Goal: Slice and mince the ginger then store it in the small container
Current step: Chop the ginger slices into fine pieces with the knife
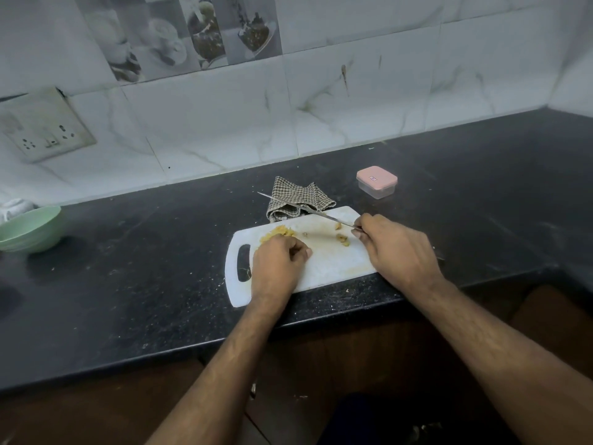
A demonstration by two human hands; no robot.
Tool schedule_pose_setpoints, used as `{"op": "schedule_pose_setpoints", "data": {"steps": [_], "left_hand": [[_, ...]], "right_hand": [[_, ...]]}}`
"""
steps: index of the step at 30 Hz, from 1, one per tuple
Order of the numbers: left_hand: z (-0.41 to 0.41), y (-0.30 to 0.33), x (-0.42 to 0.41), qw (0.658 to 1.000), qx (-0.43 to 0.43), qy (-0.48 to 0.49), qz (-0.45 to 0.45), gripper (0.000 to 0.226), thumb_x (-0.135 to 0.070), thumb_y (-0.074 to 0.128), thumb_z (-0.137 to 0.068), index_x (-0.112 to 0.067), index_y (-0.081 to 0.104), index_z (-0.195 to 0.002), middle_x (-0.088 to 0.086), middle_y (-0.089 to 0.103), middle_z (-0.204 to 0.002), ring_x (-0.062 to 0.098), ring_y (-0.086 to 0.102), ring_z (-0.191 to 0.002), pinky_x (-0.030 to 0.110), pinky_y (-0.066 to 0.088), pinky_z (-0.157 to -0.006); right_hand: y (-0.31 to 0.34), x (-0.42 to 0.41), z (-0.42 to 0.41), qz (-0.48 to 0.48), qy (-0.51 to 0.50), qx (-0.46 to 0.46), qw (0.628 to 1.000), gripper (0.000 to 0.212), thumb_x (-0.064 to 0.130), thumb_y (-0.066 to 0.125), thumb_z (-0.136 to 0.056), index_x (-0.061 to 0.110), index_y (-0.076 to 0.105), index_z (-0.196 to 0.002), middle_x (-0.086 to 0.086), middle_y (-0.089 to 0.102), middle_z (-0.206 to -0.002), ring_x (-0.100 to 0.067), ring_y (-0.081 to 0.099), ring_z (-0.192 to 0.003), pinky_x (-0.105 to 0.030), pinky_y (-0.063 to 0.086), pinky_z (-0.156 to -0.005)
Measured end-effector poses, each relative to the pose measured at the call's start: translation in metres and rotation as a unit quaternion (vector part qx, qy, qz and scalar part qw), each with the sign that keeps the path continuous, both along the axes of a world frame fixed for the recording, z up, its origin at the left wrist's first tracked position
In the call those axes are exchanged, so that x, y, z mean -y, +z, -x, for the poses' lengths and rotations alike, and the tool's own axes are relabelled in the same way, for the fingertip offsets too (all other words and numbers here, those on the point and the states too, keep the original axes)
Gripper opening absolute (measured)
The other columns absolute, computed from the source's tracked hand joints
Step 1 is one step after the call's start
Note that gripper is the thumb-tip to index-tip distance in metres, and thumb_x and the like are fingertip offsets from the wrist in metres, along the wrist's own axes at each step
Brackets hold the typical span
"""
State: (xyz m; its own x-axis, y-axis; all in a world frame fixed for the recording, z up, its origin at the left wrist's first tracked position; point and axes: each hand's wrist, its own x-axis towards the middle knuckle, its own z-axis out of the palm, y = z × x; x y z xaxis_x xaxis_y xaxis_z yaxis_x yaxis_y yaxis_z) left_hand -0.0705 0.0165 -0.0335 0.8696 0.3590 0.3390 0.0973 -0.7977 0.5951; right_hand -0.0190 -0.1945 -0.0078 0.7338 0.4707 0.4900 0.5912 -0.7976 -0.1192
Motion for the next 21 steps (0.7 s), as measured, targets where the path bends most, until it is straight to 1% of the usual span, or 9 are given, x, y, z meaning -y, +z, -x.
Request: {"op": "schedule_pose_setpoints", "data": {"steps": [4, 5, 7, 9, 11, 12, 15, 18, 21], "left_hand": [[-0.001, -0.001, 0.002, 0.997, 0.007, -0.020, -0.069, 0.013, -0.030, 0.069, -0.093, -0.023, 0.080, -0.093, -0.007, 0.067, -0.089, 0.015, 0.062, -0.079, 0.039, 0.053, -0.083], [-0.001, 0.000, 0.003, 0.998, 0.007, -0.023, -0.065, 0.014, -0.030, 0.068, -0.092, -0.023, 0.081, -0.094, -0.007, 0.067, -0.089, 0.015, 0.062, -0.080, 0.038, 0.053, -0.083], [-0.002, 0.002, 0.002, 0.999, 0.010, -0.020, -0.026, 0.012, -0.028, 0.069, -0.091, -0.025, 0.081, -0.093, -0.011, 0.068, -0.087, 0.014, 0.063, -0.081, 0.037, 0.053, -0.085], [-0.003, 0.002, -0.001, 1.000, 0.011, -0.014, 0.010, 0.011, -0.025, 0.071, -0.090, -0.025, 0.081, -0.091, -0.015, 0.066, -0.083, 0.013, 0.065, -0.082, 0.038, 0.054, -0.086], [-0.003, 0.001, -0.003, 1.000, 0.011, -0.013, 0.008, 0.009, -0.023, 0.072, -0.090, -0.025, 0.081, -0.089, -0.020, 0.061, -0.077, 0.011, 0.064, -0.080, 0.039, 0.053, -0.088], [-0.003, 0.000, -0.003, 1.000, 0.012, -0.012, 0.007, 0.008, -0.023, 0.073, -0.090, -0.025, 0.080, -0.087, -0.022, 0.059, -0.075, 0.009, 0.063, -0.078, 0.039, 0.053, -0.088], [-0.004, -0.001, -0.004, 0.999, 0.016, -0.006, 0.028, 0.007, -0.025, 0.076, -0.088, -0.025, 0.078, -0.082, -0.021, 0.061, -0.073, 0.003, 0.061, -0.072, 0.039, 0.056, -0.084], [-0.004, -0.002, -0.005, 1.000, 0.015, -0.004, 0.023, 0.012, -0.027, 0.075, -0.089, -0.029, 0.073, -0.077, -0.020, 0.060, -0.069, 0.000, 0.058, -0.068, 0.043, 0.054, -0.087], [-0.005, -0.004, -0.004, 1.000, 0.011, -0.003, 0.011, 0.017, -0.028, 0.073, -0.090, -0.032, 0.068, -0.074, -0.018, 0.059, -0.066, 0.007, 0.058, -0.070, 0.048, 0.053, -0.088]], "right_hand": [[0.006, -0.005, 0.024, -0.012, -0.024, -0.039, 0.999, 0.024, 0.046, 0.032, -0.105, 0.028, 0.048, -0.111, 0.006, 0.061, -0.096, -0.024, 0.065, -0.077, -0.038, 0.052, -0.060], [0.010, -0.006, 0.028, -0.013, -0.030, -0.052, 0.998, 0.026, 0.047, 0.029, -0.105, 0.029, 0.046, -0.111, 0.006, 0.061, -0.095, -0.025, 0.065, -0.076, -0.039, 0.052, -0.061], [0.021, -0.009, 0.036, -0.009, -0.039, -0.087, 0.995, 0.027, 0.048, 0.025, -0.106, 0.028, 0.043, -0.110, 0.005, 0.060, -0.092, -0.027, 0.062, -0.076, -0.039, 0.049, -0.062], [0.031, -0.012, 0.045, -0.005, -0.046, -0.157, 0.986, 0.025, 0.045, 0.026, -0.107, 0.025, 0.041, -0.106, 0.001, 0.058, -0.089, -0.028, 0.057, -0.077, -0.039, 0.045, -0.065], [0.037, -0.014, 0.053, -0.008, -0.043, -0.241, 0.970, 0.020, 0.040, 0.030, -0.107, 0.024, 0.041, -0.100, -0.002, 0.057, -0.090, -0.026, 0.055, -0.080, -0.038, 0.045, -0.068], [0.038, -0.013, 0.058, -0.003, -0.041, -0.267, 0.963, 0.019, 0.037, 0.032, -0.107, 0.023, 0.041, -0.099, -0.003, 0.056, -0.090, -0.025, 0.054, -0.080, -0.036, 0.044, -0.069], [0.039, -0.009, 0.073, 0.037, -0.044, -0.291, 0.955, 0.019, 0.033, 0.036, -0.107, 0.019, 0.045, -0.098, -0.004, 0.055, -0.090, -0.023, 0.054, -0.080, -0.034, 0.043, -0.067], [0.036, -0.007, 0.083, 0.065, -0.051, -0.295, 0.952, 0.019, 0.032, 0.036, -0.106, 0.018, 0.048, -0.101, -0.002, 0.053, -0.087, -0.024, 0.054, -0.081, -0.035, 0.045, -0.068], [0.033, -0.006, 0.089, 0.092, -0.060, -0.279, 0.954, 0.009, 0.026, 0.040, -0.103, 0.021, 0.043, -0.097, 0.002, 0.046, -0.078, -0.024, 0.053, -0.079, -0.036, 0.043, -0.067]]}}
